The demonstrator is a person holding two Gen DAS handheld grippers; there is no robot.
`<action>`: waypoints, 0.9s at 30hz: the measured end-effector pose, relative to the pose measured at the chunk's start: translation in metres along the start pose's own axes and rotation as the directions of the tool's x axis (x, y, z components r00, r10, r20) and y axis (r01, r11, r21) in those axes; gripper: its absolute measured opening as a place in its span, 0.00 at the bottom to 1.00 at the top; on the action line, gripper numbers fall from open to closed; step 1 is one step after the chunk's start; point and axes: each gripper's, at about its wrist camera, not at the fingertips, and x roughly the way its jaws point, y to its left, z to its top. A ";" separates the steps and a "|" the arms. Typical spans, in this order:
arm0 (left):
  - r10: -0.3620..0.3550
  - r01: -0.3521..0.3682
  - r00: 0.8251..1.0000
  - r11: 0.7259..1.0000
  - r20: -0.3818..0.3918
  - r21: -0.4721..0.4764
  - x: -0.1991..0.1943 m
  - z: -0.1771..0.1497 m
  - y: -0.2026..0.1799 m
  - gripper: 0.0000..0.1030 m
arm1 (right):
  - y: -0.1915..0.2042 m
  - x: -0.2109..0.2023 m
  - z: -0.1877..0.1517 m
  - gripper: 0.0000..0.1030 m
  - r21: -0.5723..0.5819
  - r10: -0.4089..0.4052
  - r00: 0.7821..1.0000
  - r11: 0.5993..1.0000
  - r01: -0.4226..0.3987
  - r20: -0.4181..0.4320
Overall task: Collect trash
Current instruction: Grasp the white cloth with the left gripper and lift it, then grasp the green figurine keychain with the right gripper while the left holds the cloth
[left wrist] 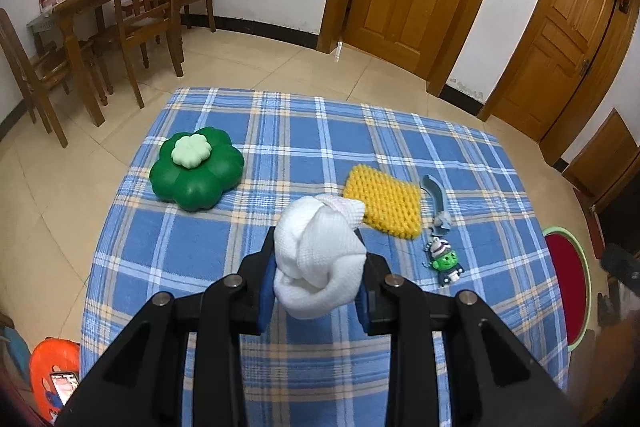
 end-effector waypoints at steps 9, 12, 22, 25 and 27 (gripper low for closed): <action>-0.022 0.021 1.000 0.999 -0.008 -0.032 0.019 -0.010 0.015 0.31 | 0.038 0.068 -0.006 0.86 -0.087 -0.022 0.999 0.996 0.019 -0.036; -0.013 0.013 1.000 0.999 -0.004 -0.035 0.023 -0.013 0.019 0.31 | 0.045 0.090 -0.013 0.81 -0.099 -0.015 0.998 0.995 0.009 -0.065; -0.019 0.019 1.000 0.998 -0.007 -0.062 0.034 -0.023 0.027 0.31 | 0.053 0.129 -0.025 0.64 -0.121 -0.019 0.991 0.993 0.003 -0.129; -0.028 0.027 1.000 0.997 -0.011 -0.065 0.036 -0.026 0.027 0.31 | 0.054 0.134 -0.027 0.57 -0.119 -0.007 0.990 0.993 -0.010 -0.143; -0.032 0.032 0.999 0.997 -0.012 -0.066 0.037 -0.026 0.026 0.31 | 0.056 0.137 -0.027 0.54 -0.133 -0.015 0.991 0.991 -0.003 -0.136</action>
